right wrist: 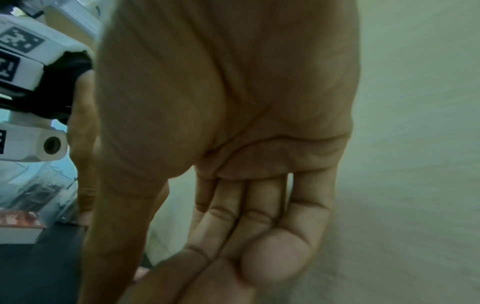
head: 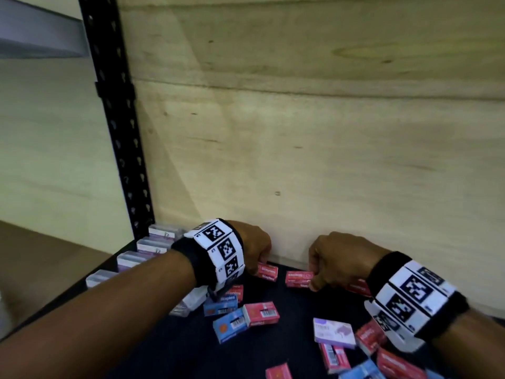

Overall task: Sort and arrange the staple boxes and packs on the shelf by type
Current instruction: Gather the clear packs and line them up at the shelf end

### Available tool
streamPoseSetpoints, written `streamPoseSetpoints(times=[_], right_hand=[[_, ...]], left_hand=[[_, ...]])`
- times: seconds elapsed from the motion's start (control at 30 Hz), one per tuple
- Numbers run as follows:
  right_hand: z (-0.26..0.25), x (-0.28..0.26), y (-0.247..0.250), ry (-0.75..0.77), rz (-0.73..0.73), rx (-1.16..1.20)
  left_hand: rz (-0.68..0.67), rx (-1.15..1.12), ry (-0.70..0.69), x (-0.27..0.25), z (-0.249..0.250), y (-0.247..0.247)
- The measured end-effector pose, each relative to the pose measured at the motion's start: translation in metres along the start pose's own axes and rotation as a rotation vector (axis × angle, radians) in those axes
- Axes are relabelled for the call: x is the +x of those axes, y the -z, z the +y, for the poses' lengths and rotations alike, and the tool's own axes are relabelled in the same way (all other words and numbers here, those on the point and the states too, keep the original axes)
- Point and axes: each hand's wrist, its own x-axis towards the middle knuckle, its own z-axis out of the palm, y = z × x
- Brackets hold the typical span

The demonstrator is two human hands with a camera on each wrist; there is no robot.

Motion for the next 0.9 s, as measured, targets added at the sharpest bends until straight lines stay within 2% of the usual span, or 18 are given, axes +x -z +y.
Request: streamPoseSetpoints(times=[0.43, 0.57, 0.67, 0.9], right_hand=[[-0.008, 0.007, -0.004, -0.039, -0.077, -0.049], [-0.010, 0.007, -0.006, -0.037, -0.071, -0.068], [-0.009, 0.002, -0.008, -0.032, -0.058, -0.122], [0.007, -0.036, 0.010, -0.091, -0.053, -0.138]], left_hand=[[-0.029, 0.044, 0.021, 0.016, -0.005, -0.005], [-0.021, 0.176, 0.032, 0.026, -0.005, -0.014], [0.004, 0.231, 0.029, 0.023, -0.002, -0.016], [0.027, 0.165, 0.082, -0.009, 0.006, 0.012]])
